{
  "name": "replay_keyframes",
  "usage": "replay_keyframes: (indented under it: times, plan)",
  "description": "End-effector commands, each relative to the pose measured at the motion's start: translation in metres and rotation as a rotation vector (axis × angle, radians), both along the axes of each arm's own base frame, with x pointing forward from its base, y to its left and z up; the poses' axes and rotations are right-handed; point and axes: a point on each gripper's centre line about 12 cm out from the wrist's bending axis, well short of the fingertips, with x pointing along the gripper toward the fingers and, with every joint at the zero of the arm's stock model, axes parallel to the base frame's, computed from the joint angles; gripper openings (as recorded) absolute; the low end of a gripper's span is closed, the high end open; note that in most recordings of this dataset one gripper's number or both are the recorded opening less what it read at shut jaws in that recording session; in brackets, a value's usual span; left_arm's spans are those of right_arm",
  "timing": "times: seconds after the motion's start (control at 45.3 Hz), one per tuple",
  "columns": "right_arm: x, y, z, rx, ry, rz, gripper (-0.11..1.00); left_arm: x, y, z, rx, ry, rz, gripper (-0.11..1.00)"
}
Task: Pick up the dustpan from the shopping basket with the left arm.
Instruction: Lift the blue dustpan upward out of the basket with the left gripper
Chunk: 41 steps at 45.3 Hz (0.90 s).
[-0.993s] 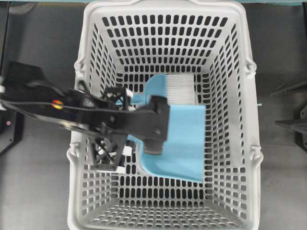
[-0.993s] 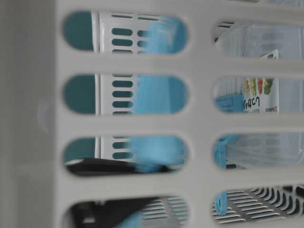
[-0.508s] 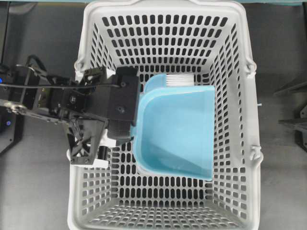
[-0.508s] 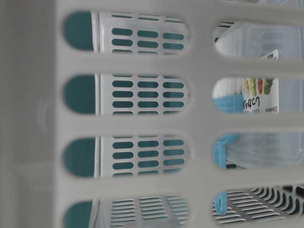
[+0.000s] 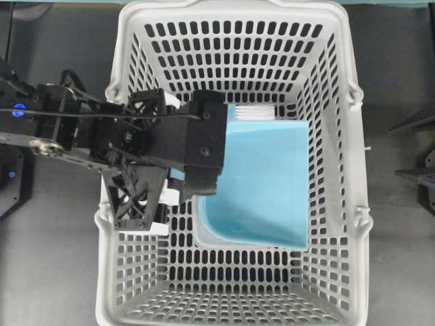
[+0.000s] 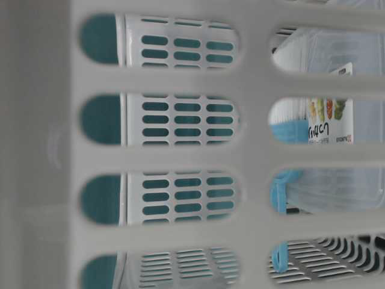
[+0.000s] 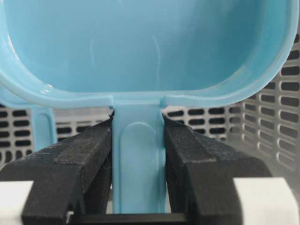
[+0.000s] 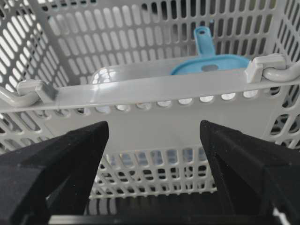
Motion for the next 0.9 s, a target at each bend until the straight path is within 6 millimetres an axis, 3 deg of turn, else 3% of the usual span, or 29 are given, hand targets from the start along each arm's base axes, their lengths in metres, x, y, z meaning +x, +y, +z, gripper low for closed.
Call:
replay_keyframes:
  times: [0.0,0.883]
  plan:
    - [0.001,0.001,0.004,0.005,-0.014,0.002,0.75,-0.001,0.002,0.011,-0.016,-0.031,0.028,0.28]
    - [0.002,0.001,0.005,0.005,-0.021,0.002,0.75,-0.001,0.007,-0.002,-0.035,0.003,0.078,0.28]
